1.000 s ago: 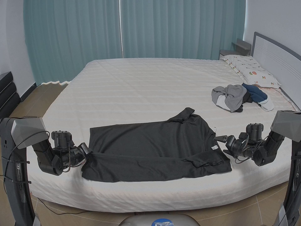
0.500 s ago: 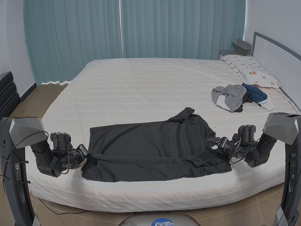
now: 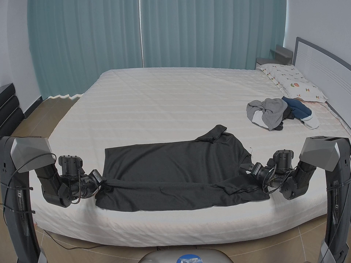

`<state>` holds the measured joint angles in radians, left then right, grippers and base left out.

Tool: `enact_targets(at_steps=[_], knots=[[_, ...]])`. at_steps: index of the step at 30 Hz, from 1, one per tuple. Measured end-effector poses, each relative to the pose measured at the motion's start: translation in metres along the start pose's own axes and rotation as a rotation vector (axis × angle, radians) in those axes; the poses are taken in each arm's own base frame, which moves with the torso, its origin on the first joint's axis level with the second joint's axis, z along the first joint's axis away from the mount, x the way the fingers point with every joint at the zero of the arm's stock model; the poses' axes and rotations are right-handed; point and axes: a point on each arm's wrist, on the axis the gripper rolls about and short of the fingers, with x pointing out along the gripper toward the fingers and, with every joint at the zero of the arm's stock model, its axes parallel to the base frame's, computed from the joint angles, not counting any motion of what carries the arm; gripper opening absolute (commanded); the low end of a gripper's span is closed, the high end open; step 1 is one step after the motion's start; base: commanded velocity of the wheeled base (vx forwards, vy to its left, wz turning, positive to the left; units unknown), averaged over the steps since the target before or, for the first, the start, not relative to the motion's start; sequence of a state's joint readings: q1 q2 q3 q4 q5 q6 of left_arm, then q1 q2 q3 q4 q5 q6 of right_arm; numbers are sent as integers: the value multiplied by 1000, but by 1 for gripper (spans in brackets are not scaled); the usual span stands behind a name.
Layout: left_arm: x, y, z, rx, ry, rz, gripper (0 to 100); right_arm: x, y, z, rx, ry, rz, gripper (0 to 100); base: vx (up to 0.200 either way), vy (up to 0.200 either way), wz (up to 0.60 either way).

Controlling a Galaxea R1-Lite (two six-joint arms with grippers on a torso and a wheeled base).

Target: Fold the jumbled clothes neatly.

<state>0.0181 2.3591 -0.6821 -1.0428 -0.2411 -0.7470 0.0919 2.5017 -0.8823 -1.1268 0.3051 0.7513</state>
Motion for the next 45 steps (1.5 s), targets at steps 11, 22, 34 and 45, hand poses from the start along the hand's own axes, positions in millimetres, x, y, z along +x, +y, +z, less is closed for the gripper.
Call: enact_targets(at_steps=[11, 22, 34, 45], knots=[[-1, 1, -1, 1, 2, 4, 0, -10, -6, -1, 4, -10, -9, 0, 0, 0, 0], [-2, 1, 5, -3, -17, 1, 0, -32, 2, 10, 18, -85, 48, 0, 0, 0, 0], [-24, -14, 17, 14, -66, -37, 0, -66, 19, 25, 30, -110, 119, 0, 0, 0, 0], [-59, -32, 23, 118, -114, -73, 0, -115, 38, 22, -146, -73, 145, 0, 0, 0, 0]])
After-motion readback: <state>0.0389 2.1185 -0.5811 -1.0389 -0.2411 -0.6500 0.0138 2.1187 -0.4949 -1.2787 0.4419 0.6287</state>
